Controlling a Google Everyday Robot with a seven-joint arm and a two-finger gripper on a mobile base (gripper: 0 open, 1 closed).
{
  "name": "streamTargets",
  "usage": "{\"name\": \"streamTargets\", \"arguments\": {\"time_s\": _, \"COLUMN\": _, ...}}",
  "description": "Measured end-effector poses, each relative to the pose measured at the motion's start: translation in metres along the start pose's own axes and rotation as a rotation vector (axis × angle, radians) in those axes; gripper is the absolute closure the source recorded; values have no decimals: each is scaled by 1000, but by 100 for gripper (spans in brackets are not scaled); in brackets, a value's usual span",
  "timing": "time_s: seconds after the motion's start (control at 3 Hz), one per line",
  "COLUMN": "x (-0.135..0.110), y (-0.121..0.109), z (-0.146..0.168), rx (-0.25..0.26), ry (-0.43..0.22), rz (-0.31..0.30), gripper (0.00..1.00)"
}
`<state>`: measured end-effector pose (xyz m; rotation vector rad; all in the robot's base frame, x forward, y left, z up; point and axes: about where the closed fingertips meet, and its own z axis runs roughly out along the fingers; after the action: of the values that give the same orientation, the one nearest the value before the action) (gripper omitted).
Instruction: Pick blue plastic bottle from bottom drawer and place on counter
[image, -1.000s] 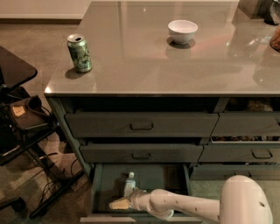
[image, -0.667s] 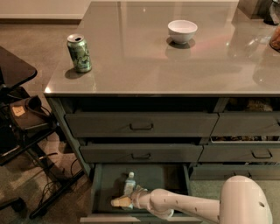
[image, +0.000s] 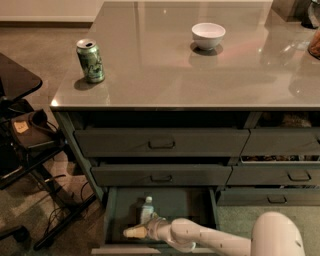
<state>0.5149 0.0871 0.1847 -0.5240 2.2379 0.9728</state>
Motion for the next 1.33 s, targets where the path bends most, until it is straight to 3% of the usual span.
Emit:
{"name": "streamTargets", "arguments": {"time_s": 0.33, "x": 19, "y": 17, "z": 11, "rx": -76, "ry": 13, "rz": 43, "gripper": 0}}
{"name": "streamTargets", "arguments": {"time_s": 0.67, "x": 19, "y": 17, "z": 11, "rx": -76, "ry": 13, "rz": 43, "gripper": 0}}
{"name": "streamTargets", "arguments": {"time_s": 1.33, "x": 5, "y": -17, "z": 21, "rx": 73, "ry": -33, "rz": 48, "gripper": 0}}
